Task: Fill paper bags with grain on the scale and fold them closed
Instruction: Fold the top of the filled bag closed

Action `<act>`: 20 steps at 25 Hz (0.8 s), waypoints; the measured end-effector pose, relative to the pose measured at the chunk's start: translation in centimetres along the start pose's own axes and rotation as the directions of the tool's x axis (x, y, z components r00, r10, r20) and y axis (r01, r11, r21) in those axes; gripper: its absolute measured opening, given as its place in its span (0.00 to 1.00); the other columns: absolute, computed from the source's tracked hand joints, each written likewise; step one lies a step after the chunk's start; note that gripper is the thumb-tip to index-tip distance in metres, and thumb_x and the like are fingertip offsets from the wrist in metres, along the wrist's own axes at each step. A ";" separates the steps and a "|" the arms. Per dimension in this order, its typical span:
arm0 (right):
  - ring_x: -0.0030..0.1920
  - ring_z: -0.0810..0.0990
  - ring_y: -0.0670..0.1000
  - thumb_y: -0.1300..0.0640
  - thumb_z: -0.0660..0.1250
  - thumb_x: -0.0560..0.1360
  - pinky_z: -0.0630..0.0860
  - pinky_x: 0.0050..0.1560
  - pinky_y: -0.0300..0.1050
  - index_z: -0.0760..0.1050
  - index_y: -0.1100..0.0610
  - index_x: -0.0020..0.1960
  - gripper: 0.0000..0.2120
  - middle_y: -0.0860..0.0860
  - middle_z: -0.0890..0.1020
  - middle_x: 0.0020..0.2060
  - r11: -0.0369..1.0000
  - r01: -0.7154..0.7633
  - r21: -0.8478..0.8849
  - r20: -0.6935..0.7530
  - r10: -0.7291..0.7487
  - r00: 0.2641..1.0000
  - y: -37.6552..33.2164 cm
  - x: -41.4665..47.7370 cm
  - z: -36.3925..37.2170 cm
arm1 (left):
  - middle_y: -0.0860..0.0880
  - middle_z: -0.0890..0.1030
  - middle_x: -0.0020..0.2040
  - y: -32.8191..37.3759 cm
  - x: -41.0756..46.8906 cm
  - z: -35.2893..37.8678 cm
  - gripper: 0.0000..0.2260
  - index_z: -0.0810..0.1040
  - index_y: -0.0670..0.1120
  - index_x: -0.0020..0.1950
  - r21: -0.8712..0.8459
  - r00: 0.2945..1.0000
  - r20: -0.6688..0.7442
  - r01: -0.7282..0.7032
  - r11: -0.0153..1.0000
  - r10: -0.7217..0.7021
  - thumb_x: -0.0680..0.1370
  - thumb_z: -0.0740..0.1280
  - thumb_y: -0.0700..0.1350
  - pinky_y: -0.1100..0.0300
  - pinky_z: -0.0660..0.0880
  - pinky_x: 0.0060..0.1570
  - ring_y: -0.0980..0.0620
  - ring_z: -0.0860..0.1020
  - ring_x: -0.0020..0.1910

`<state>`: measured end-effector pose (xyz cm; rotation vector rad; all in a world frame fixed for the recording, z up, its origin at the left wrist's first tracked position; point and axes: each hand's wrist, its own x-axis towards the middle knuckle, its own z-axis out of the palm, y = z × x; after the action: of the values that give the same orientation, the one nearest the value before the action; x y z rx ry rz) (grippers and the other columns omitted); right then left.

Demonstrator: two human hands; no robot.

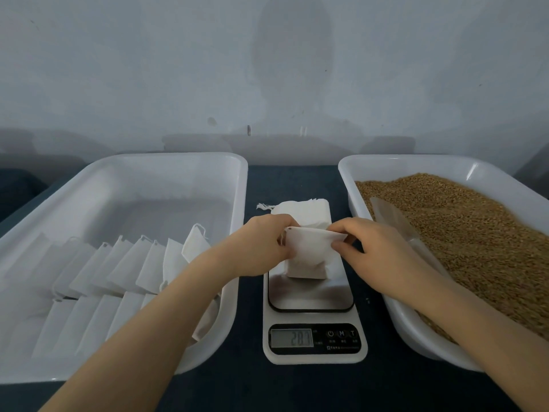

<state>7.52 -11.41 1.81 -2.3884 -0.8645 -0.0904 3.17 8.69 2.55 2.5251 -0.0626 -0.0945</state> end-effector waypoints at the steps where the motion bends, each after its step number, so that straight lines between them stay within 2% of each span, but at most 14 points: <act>1: 0.44 0.75 0.37 0.56 0.65 0.77 0.69 0.41 0.27 0.77 0.50 0.55 0.08 0.40 0.77 0.43 1.000 -0.002 -0.003 0.000 0.002 1.000 0.0 0.0 0.0 | 0.55 0.75 0.46 0.0 0.0 0.0 0.11 0.74 0.50 0.59 0.004 1.000 -0.002 -0.003 1.000 0.003 0.77 0.65 0.42 0.71 0.68 0.38 0.55 0.75 0.44; 7: 0.44 0.75 0.37 0.56 0.65 0.77 0.69 0.41 0.26 0.77 0.50 0.55 0.08 0.40 0.77 0.43 1.000 -0.006 0.000 0.002 0.006 1.000 0.0 0.0 0.0 | 0.55 0.75 0.47 0.2 -0.1 0.0 0.11 0.74 0.50 0.59 0.010 1.000 -0.005 -0.007 1.000 0.007 0.77 0.66 0.42 0.72 0.67 0.38 0.55 0.75 0.44; 12: 0.44 0.75 0.36 0.56 0.65 0.77 0.68 0.43 0.24 0.77 0.49 0.55 0.08 0.39 0.77 0.43 1.000 -0.012 0.016 0.005 0.012 1.000 0.0 -0.1 0.0 | 0.54 0.76 0.49 0.2 -0.1 0.0 0.11 0.74 0.51 0.59 0.011 1.000 0.000 0.006 1.000 -0.006 0.77 0.66 0.43 0.68 0.69 0.40 0.54 0.75 0.46; 16: 0.45 0.74 0.35 0.56 0.65 0.77 0.68 0.44 0.23 0.77 0.49 0.54 0.07 0.39 0.77 0.42 1.000 -0.017 0.015 0.004 0.017 1.000 -0.1 -0.1 0.0 | 0.54 0.76 0.49 0.1 0.0 0.0 0.12 0.74 0.51 0.59 0.018 1.000 -0.002 0.009 1.000 -0.009 0.76 0.67 0.44 0.71 0.67 0.39 0.54 0.75 0.47; 20: 0.44 0.76 0.37 0.56 0.68 0.75 0.69 0.44 0.25 0.78 0.49 0.53 0.07 0.40 0.78 0.42 1.000 0.001 0.028 0.016 -0.002 1.000 -0.2 -0.2 -0.1 | 0.57 0.75 0.45 0.1 0.1 0.4 0.13 0.74 0.54 0.56 -0.015 1.000 -0.001 0.009 1.000 -0.009 0.73 0.71 0.47 0.72 0.68 0.36 0.59 0.75 0.42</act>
<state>7.20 -11.47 1.98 -2.3658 -0.8691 -0.0597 3.19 8.35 2.30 2.5104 -0.0502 -0.0965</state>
